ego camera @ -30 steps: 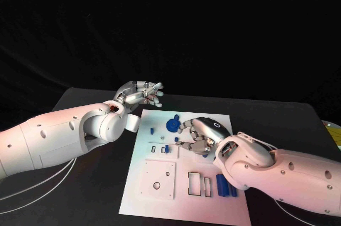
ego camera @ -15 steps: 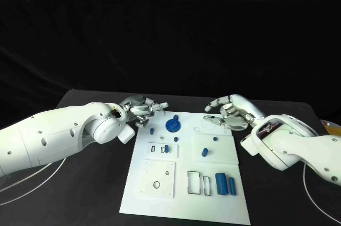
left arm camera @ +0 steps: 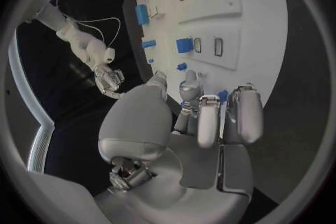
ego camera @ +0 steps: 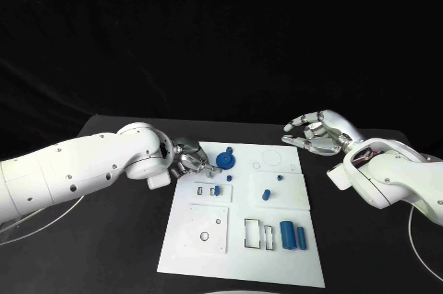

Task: Assemble the parts on the task board

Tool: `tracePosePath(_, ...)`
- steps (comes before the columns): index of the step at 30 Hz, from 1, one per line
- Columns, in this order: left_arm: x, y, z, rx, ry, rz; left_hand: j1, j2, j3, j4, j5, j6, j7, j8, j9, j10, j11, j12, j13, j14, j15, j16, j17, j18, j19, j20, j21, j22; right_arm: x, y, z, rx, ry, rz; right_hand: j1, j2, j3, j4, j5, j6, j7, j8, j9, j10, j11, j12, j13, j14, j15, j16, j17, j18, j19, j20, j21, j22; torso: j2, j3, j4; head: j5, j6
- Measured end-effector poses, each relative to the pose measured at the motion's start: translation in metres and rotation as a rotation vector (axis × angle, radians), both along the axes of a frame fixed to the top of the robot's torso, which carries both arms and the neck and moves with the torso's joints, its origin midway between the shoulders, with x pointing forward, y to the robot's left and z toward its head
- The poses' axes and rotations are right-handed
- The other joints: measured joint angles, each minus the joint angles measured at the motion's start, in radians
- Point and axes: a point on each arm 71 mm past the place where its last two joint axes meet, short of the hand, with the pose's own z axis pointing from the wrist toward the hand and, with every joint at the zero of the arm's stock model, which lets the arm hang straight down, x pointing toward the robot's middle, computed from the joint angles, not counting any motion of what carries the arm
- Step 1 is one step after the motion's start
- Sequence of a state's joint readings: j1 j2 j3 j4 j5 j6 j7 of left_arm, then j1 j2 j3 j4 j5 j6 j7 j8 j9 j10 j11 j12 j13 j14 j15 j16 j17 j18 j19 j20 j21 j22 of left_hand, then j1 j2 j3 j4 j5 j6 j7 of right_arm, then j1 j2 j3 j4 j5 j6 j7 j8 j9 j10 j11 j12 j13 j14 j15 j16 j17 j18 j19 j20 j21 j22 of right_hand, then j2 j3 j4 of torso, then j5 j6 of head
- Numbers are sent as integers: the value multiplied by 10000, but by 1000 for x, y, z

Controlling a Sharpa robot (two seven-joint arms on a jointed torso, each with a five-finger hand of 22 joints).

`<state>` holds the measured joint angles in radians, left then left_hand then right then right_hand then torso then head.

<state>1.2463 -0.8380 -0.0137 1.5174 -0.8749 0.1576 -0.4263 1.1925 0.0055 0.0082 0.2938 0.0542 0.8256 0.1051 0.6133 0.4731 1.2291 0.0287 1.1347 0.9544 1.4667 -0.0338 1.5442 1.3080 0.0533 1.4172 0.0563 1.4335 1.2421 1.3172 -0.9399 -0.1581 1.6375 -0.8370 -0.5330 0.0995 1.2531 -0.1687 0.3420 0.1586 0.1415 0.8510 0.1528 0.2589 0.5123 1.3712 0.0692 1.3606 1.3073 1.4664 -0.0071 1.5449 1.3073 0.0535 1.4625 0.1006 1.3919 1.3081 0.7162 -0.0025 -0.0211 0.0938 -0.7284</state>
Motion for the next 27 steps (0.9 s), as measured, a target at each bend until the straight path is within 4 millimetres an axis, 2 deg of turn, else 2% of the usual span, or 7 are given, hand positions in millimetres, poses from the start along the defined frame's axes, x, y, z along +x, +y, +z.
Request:
tracePosePath(5,-2,-9,-1,685,61,-235,109,109,0,0,0,0,0,0,11,13,-8,80,187,0,0,137,-1,1,140,-5,9,116,1,-1,0,-21,3,-29,0,0,0,0,0,0,0,0,0,0,0,0,0,0,0,0,0,0,0,0,0,0,0,-2,8,1,-15)
tracePosePath(13,-4,-19,0,1173,44,-416,118,118,0,0,0,0,0,0,96,332,-36,469,644,0,0,233,-1,0,357,-43,195,552,3,-2,0,-80,4,-47,0,0,0,0,0,0,0,0,-1,0,0,0,2,0,0,0,0,0,0,0,0,-1,8,-21,9,28,-67)
tracePosePath(21,-5,-26,2,1335,43,-467,-294,180,-201,37,0,127,-125,402,442,492,-125,692,944,2,-74,233,-2,1,447,-62,285,663,4,-2,-1,-181,-1,-47,0,0,-28,28,0,0,0,0,-3,0,0,0,8,0,0,0,0,0,0,-1,0,-3,12,-21,-5,58,-128)
tracePosePath(27,-6,-28,2,1403,98,-455,-333,219,-289,14,0,164,-162,660,755,546,-179,770,1064,3,-146,233,-2,1,481,-96,320,662,6,-2,-2,-264,11,-78,0,0,-28,28,0,0,0,0,-4,0,0,0,7,0,0,0,8,1,0,-1,0,-3,12,-21,1,53,-145)
